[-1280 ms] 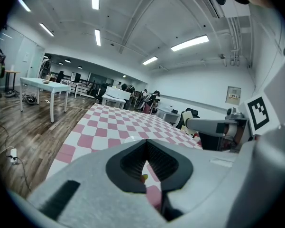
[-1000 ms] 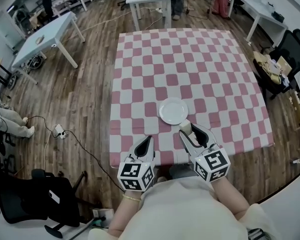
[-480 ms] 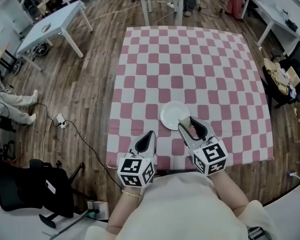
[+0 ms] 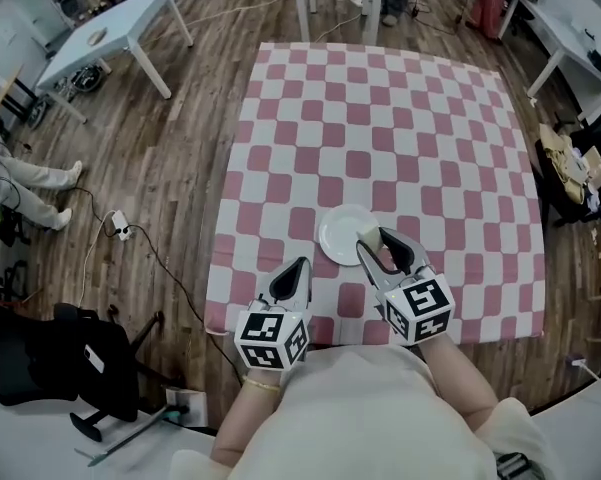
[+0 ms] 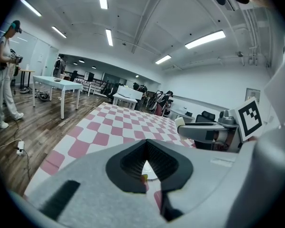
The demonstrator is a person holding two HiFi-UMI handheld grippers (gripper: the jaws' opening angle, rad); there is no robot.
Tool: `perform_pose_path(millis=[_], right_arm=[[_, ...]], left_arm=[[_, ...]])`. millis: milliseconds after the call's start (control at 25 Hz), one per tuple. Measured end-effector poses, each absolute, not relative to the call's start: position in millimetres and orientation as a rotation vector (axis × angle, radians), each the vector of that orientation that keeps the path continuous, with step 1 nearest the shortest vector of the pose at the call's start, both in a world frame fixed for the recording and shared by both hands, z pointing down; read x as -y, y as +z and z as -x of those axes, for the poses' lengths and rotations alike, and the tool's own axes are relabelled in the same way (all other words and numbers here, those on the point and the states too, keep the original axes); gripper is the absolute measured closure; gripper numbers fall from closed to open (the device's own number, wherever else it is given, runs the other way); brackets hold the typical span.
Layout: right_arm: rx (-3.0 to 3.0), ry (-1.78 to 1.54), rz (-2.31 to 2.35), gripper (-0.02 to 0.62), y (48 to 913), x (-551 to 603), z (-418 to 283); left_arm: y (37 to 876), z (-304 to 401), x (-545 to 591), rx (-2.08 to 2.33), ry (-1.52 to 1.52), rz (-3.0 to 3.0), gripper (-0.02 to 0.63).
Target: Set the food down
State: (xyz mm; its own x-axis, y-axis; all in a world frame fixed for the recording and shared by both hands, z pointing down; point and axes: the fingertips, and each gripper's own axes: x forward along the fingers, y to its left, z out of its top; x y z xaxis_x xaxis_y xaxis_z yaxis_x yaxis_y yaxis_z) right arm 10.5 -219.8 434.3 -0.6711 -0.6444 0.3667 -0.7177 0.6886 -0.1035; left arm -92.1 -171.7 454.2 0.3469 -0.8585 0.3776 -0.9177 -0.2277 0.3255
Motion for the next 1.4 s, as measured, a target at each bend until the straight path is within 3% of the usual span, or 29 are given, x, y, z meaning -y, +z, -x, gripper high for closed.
perform_pose_path(millis=[1400], right_arm=[[2.377, 0.409, -0.810, 0.423, 544.7, 272.4, 5.8]], left_arm=[[504.2, 81.7, 204.2, 1.557, 0.239, -1.988, 0.603]])
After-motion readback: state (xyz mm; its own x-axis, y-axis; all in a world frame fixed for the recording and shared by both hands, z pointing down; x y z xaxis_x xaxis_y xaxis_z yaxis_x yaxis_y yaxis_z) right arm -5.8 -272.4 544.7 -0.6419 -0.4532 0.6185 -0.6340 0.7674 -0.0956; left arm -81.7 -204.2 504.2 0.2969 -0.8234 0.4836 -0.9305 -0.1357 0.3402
